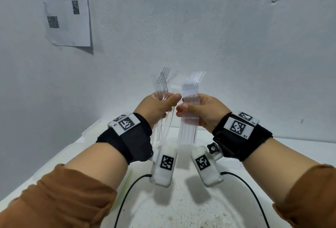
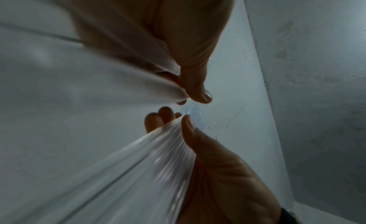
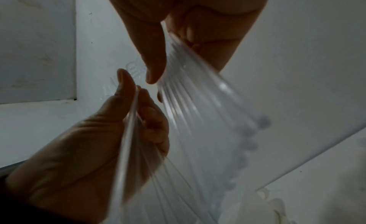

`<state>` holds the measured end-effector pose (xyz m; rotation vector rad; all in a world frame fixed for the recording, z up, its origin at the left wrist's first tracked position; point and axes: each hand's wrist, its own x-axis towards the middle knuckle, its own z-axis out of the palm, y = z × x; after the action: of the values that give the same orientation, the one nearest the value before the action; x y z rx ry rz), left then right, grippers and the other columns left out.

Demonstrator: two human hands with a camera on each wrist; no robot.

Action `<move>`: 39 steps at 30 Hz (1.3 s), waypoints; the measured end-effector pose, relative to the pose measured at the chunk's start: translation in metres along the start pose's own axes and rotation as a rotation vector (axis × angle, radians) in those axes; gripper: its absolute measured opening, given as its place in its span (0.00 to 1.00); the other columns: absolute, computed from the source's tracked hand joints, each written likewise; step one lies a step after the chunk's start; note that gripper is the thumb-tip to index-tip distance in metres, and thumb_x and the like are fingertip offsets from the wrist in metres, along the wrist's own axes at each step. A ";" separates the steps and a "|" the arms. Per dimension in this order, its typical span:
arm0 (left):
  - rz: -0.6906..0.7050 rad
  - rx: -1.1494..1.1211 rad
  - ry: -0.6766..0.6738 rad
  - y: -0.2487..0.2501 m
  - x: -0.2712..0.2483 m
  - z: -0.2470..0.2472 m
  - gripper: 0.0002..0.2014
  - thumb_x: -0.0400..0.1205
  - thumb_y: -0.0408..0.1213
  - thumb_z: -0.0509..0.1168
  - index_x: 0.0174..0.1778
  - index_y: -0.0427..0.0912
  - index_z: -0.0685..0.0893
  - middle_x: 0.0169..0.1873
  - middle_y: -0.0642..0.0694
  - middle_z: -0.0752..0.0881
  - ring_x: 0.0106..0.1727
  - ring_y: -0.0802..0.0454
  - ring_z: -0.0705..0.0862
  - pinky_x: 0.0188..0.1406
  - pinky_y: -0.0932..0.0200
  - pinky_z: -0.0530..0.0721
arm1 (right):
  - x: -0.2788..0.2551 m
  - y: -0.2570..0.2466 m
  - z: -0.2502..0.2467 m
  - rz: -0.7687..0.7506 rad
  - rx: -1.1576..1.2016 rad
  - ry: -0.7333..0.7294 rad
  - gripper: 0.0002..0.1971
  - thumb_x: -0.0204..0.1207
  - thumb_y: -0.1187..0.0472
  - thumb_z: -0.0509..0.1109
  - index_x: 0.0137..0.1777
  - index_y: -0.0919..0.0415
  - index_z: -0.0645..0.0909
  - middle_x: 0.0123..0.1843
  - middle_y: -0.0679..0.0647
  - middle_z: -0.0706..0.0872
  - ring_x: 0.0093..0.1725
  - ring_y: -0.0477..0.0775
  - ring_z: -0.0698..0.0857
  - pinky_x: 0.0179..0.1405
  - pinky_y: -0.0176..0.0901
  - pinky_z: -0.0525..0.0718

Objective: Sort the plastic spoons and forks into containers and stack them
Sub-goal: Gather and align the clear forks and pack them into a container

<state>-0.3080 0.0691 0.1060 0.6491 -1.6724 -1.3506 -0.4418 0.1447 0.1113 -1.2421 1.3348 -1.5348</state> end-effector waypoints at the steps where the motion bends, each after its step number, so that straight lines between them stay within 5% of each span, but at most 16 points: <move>1: -0.005 -0.003 -0.007 -0.001 0.001 0.000 0.10 0.74 0.45 0.71 0.38 0.44 0.79 0.27 0.54 0.80 0.27 0.61 0.75 0.28 0.67 0.71 | 0.001 0.001 0.001 -0.005 0.004 -0.012 0.11 0.74 0.68 0.71 0.56 0.64 0.79 0.41 0.55 0.90 0.40 0.50 0.90 0.35 0.41 0.85; 10: -0.021 -0.014 -0.003 -0.004 0.008 0.001 0.08 0.76 0.41 0.72 0.41 0.43 0.79 0.30 0.52 0.80 0.31 0.59 0.77 0.31 0.66 0.71 | 0.006 -0.001 0.004 -0.033 -0.020 -0.080 0.07 0.75 0.71 0.69 0.43 0.58 0.80 0.39 0.53 0.88 0.38 0.49 0.89 0.36 0.41 0.87; 19: -0.003 -0.003 0.041 -0.002 0.013 0.002 0.06 0.74 0.39 0.74 0.41 0.46 0.82 0.35 0.53 0.87 0.37 0.56 0.85 0.31 0.64 0.72 | 0.012 -0.002 0.004 -0.036 -0.031 -0.065 0.09 0.72 0.72 0.72 0.42 0.58 0.79 0.39 0.52 0.87 0.40 0.50 0.88 0.40 0.43 0.87; 24: 0.007 0.014 0.031 -0.005 0.008 0.004 0.08 0.77 0.47 0.69 0.39 0.46 0.84 0.36 0.53 0.87 0.33 0.59 0.78 0.33 0.65 0.74 | 0.011 0.003 0.001 -0.032 -0.019 -0.002 0.09 0.72 0.71 0.73 0.43 0.58 0.79 0.39 0.52 0.87 0.38 0.48 0.89 0.33 0.38 0.85; 28: -0.018 0.049 0.053 -0.011 0.007 0.006 0.08 0.83 0.40 0.62 0.39 0.46 0.82 0.36 0.51 0.84 0.33 0.56 0.76 0.38 0.60 0.75 | 0.011 0.006 -0.001 -0.025 0.029 0.048 0.11 0.70 0.71 0.75 0.44 0.57 0.78 0.39 0.53 0.87 0.37 0.49 0.89 0.32 0.39 0.83; 31: -0.056 0.071 0.077 -0.017 0.007 0.007 0.06 0.82 0.43 0.62 0.46 0.46 0.83 0.36 0.48 0.79 0.35 0.52 0.75 0.45 0.53 0.75 | 0.010 0.008 -0.001 -0.023 0.036 0.044 0.11 0.70 0.71 0.75 0.44 0.57 0.78 0.40 0.53 0.87 0.37 0.48 0.89 0.30 0.37 0.84; 33: -0.063 0.133 0.060 -0.019 0.007 0.006 0.14 0.79 0.51 0.64 0.54 0.46 0.82 0.36 0.50 0.78 0.36 0.53 0.76 0.48 0.53 0.76 | 0.009 0.011 0.000 -0.022 0.018 0.034 0.10 0.70 0.70 0.75 0.44 0.57 0.78 0.40 0.52 0.87 0.37 0.47 0.89 0.31 0.37 0.84; 39: -0.034 0.156 0.040 -0.019 0.004 0.005 0.17 0.79 0.57 0.63 0.37 0.46 0.79 0.31 0.49 0.79 0.32 0.52 0.74 0.42 0.54 0.74 | 0.006 0.019 0.000 -0.025 -0.028 0.004 0.10 0.71 0.69 0.75 0.43 0.57 0.78 0.40 0.52 0.87 0.37 0.46 0.89 0.35 0.38 0.86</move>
<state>-0.3167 0.0636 0.0885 0.7925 -1.7538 -1.2304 -0.4442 0.1359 0.0940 -1.2782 1.3524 -1.5407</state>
